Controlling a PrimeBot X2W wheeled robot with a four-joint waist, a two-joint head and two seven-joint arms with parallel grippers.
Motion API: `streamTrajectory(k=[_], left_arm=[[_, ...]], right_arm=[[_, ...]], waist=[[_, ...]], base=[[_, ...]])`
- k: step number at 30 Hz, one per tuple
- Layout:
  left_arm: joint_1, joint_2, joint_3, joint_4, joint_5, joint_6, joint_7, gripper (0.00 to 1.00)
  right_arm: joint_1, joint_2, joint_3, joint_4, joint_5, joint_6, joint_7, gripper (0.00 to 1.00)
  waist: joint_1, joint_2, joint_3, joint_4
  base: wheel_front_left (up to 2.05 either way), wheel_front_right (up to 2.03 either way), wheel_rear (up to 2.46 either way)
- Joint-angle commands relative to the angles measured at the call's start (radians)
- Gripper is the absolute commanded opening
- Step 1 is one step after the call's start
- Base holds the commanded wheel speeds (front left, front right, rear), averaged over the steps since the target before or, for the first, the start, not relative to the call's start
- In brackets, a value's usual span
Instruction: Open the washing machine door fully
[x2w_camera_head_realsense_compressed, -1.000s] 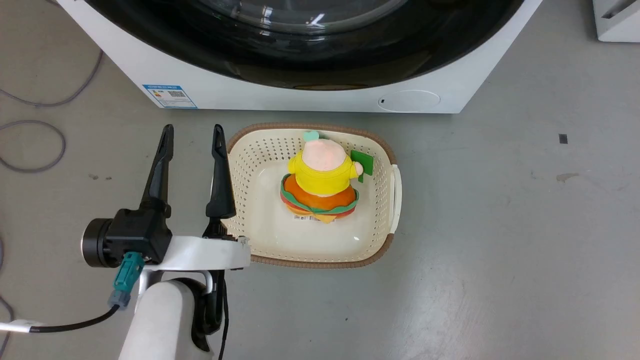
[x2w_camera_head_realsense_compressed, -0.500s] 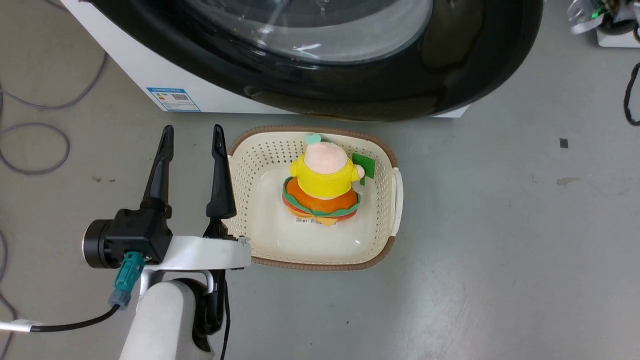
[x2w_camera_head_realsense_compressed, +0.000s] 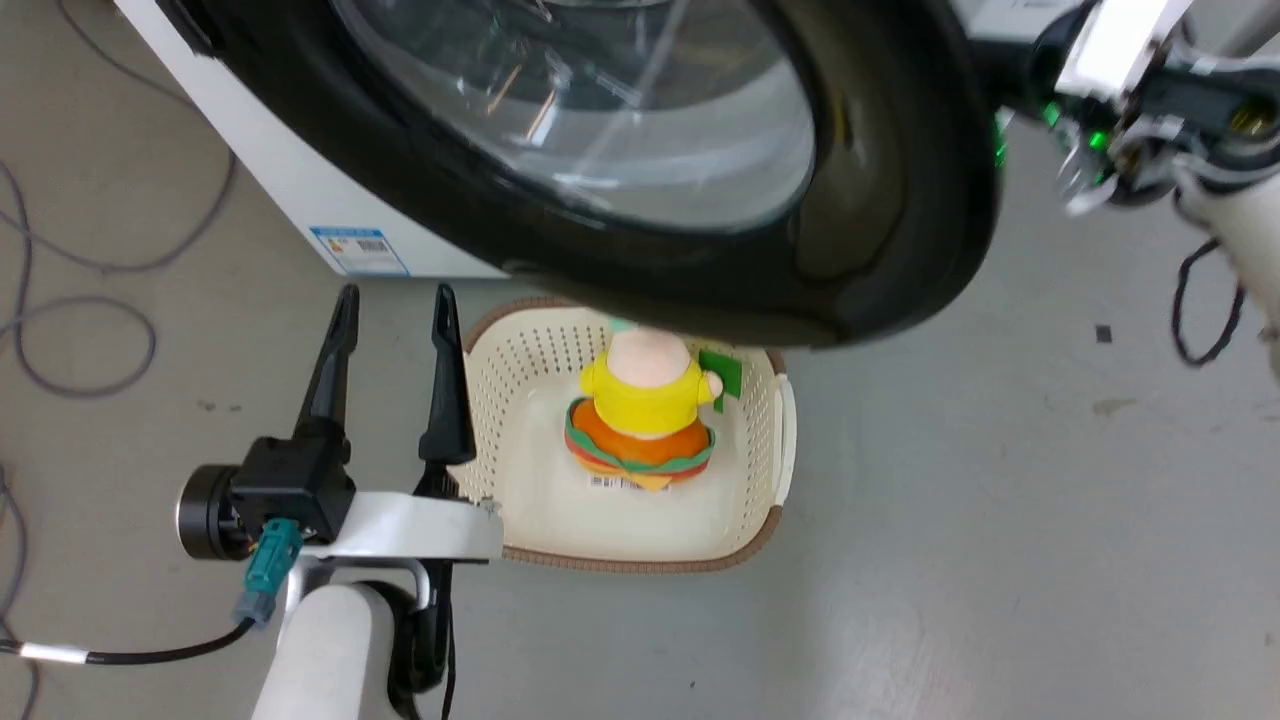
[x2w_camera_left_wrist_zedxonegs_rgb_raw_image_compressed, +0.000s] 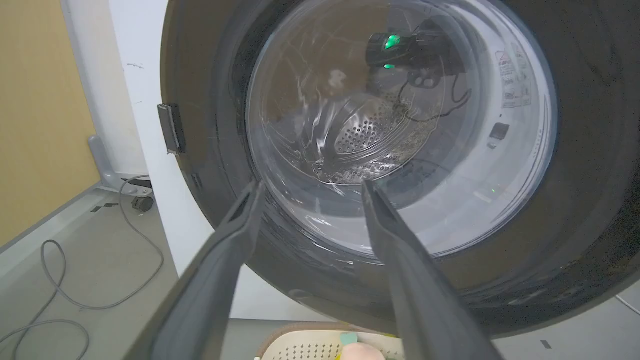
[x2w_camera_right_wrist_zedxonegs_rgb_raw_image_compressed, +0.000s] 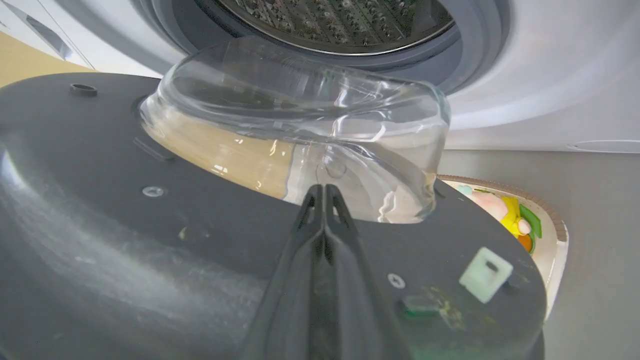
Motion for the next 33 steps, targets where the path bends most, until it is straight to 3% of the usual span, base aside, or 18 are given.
streamTrajectory(k=[1, 20, 33], left_arm=[[0.017, 0.001, 0.004, 0.007, 0.007, -0.003, -0.006, 1.0], [0.113, 0.001, 0.01, 0.064, 0.021, -0.025, -0.006, 1.0], [0.151, 0.001, 0.011, 0.083, 0.023, -0.029, -0.006, 1.0]], right_arm=[[0.038, 0.001, 0.005, -0.022, 0.014, -0.001, 0.006, 0.0], [0.274, -0.006, 0.089, -0.273, 0.127, -0.001, 0.023, 0.0], [0.376, -0.028, 0.182, -0.47, 0.188, -0.001, 0.0, 0.0]], waist=[[0.0, -0.0001, -0.022, -0.002], [0.0, -0.0001, -0.151, 0.011], [0.0, -0.0001, -0.179, 0.009]], base=[[0.0, 0.0, 0.0], [0.0, 0.0, 0.0], [0.0, 0.0, 0.0]])
